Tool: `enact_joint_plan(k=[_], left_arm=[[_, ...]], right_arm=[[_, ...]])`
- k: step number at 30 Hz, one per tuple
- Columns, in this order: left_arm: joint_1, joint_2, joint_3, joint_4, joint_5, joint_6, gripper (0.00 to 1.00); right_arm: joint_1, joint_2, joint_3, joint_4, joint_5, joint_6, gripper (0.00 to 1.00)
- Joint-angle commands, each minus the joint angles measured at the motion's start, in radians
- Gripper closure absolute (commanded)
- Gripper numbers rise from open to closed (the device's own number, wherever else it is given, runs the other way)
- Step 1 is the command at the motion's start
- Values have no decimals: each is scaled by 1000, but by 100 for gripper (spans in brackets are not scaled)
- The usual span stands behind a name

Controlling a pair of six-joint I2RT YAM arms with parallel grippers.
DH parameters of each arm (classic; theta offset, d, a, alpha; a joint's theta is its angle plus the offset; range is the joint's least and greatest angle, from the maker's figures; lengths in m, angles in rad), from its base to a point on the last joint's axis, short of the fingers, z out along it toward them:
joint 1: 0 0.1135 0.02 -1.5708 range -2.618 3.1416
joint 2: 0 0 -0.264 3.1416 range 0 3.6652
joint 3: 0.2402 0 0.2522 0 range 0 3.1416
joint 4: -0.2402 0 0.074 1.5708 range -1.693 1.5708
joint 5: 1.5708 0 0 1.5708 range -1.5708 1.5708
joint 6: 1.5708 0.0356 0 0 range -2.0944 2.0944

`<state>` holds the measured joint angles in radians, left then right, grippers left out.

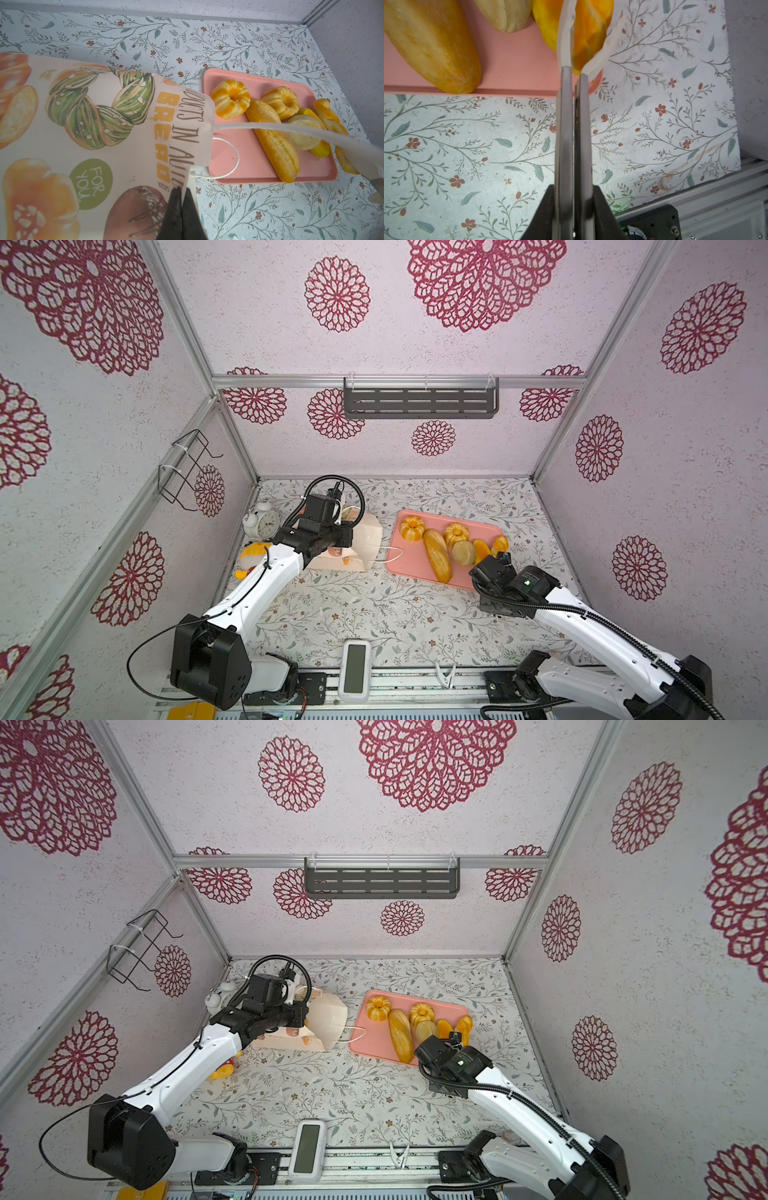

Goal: Take the fake bread out of the paper bag
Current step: 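Lower the tongs to the tray's near edge and open them, releasing the bread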

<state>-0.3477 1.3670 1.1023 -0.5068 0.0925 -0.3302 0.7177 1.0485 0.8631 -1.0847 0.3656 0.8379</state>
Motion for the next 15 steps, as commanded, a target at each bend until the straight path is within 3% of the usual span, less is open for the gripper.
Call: enact_joint_plan(k=[1,9,15], left_arm=[[6,-19,15,13,6,-7,100],[6,-9,14,7,-8,-7,100],[6,-5,16,5,-11,-6,100]], right_arm=[[-4,10,-1,41,4,-66,100],[-2,23,-56,138,-113,-176,100],[6,40,-35,113,-99,-214,100]])
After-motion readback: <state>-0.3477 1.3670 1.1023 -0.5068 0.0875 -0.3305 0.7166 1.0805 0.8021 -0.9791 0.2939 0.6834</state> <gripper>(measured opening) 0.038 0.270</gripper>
